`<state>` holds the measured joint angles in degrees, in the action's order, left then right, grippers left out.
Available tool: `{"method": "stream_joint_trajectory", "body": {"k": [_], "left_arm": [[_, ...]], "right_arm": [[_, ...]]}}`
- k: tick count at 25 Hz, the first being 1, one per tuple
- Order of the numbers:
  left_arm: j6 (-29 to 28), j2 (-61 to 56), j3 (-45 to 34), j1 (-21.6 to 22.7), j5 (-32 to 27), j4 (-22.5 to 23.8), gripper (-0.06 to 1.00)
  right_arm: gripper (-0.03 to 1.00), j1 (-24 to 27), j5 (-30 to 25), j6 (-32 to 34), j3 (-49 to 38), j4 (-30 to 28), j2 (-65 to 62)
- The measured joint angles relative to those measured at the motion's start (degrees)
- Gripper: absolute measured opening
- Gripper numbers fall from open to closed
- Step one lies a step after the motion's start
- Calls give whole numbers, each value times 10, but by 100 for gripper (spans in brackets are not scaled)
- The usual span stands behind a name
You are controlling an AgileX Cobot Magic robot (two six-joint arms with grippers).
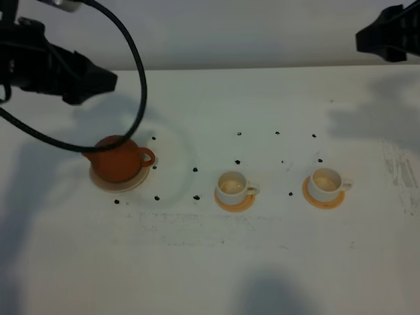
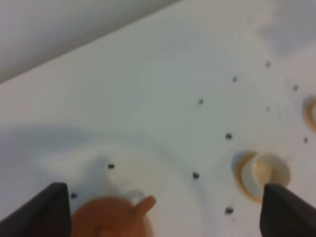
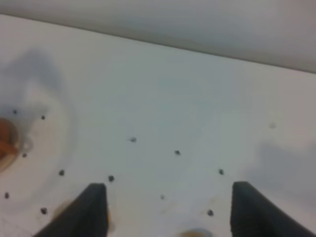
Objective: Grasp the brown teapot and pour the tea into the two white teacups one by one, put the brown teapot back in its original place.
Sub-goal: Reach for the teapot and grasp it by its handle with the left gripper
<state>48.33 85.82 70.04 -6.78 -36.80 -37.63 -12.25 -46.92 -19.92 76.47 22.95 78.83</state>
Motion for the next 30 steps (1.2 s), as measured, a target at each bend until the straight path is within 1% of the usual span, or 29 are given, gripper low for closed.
{"method": "stream_joint_trajectory", "body": {"k": [3, 5, 7, 9, 14, 16, 18, 26, 30], "left_arm": [[-34, 0, 0, -30, 8, 61, 74], [-52, 0, 0, -45, 12, 91, 74], [-64, 0, 0, -56, 14, 117, 74], [-70, 0, 0, -60, 14, 130, 74], [-71, 0, 0, -61, 14, 136, 74], [-69, 0, 0, -61, 14, 136, 74], [-64, 0, 0, -61, 14, 136, 74], [-37, 4, 0, -61, 28, 151, 73], [-36, 25, 0, -61, 29, 152, 73]], "right_arm": [[52, 0, -22, 18, 0, -32, -33], [52, 0, -33, 26, 0, -49, -56], [52, 0, -42, 34, 0, -60, -79], [52, 0, -54, 38, 0, -75, -101], [52, 0, -81, 62, 0, -113, -159], [52, 0, -82, 67, -6, -123, -183], [52, 0, -74, 67, -30, -126, -214], [52, 0, -22, 70, -178, -126, -336], [52, 0, -2, 72, -212, -126, -392]]}}
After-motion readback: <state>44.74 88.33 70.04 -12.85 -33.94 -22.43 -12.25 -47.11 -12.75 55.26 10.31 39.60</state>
